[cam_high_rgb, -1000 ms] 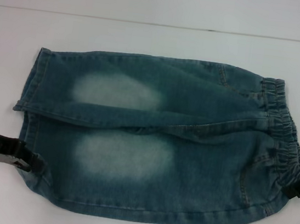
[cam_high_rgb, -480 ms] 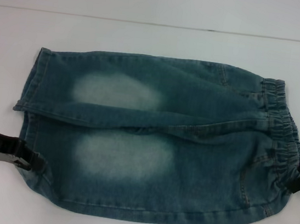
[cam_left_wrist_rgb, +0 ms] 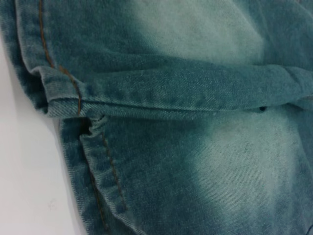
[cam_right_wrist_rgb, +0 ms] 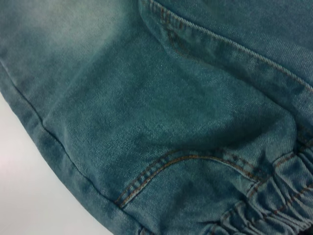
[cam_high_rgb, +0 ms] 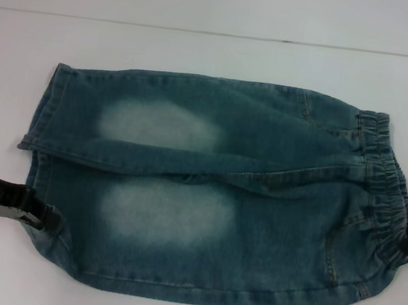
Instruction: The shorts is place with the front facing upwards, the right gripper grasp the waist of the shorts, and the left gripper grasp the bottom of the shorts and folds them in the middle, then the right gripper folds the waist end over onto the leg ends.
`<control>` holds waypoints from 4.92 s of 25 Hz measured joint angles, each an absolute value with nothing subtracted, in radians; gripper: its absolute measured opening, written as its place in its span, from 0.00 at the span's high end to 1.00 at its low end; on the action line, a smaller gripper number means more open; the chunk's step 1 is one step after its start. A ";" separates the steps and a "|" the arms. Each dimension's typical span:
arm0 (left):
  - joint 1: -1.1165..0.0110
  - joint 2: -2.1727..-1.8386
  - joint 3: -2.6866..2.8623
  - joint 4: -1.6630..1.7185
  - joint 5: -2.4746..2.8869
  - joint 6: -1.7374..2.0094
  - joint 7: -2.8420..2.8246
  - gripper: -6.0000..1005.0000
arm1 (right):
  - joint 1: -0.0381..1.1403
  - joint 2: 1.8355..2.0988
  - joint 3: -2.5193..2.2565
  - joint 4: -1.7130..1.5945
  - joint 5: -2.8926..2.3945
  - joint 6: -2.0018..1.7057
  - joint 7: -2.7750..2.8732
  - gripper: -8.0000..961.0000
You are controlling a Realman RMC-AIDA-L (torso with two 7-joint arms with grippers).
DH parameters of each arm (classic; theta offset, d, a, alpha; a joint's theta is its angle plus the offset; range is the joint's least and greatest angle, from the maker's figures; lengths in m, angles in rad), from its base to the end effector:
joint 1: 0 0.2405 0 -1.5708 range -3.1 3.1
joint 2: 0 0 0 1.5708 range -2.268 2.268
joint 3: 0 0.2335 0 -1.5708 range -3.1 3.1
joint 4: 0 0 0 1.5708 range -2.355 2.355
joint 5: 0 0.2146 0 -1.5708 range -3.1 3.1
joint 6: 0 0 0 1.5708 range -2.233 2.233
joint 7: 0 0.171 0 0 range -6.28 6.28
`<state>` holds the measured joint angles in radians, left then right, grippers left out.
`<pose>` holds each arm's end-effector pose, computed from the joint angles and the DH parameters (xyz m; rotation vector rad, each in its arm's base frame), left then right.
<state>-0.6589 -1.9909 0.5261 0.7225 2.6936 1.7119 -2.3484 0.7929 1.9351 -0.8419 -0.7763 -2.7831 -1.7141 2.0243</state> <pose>-0.2936 0.3149 0.0213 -2.3896 -1.9123 0.0487 0.2683 0.3501 0.0406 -2.7847 1.0830 -0.6310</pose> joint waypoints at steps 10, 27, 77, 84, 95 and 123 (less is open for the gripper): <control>-0.663 -1.978 0.471 0.731 2.670 1.717 -2.354 0.93 | 0.770 1.925 -0.760 -0.776 -2.774 -1.706 2.005 0.96; -0.691 -1.944 0.332 0.725 2.537 1.564 -2.376 0.91 | 0.608 1.915 -0.484 -0.562 -2.297 -1.420 1.938 0.95; -0.737 -1.983 0.519 0.652 2.490 1.019 -2.361 0.86 | 0.628 2.036 -0.497 -0.479 -1.964 -0.881 1.661 0.91; -0.742 -1.989 0.523 0.652 2.489 1.006 -2.358 0.85 | 0.632 2.034 -0.515 -0.477 -1.964 -0.874 1.654 0.90; -0.739 -2.003 0.524 0.659 2.415 0.991 -2.336 0.84 | 0.649 2.034 -0.529 -0.477 -1.965 -0.871 1.699 0.81; -0.641 -2.024 0.518 0.706 2.153 1.358 -1.914 0.12 | 0.615 1.885 -0.552 -0.506 -1.997 -1.193 1.957 0.11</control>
<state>-0.6406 -2.0241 0.5182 0.7057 2.1534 1.3576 -1.9144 0.6153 1.8850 -0.5519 -0.5059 -1.9974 -1.1927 1.9572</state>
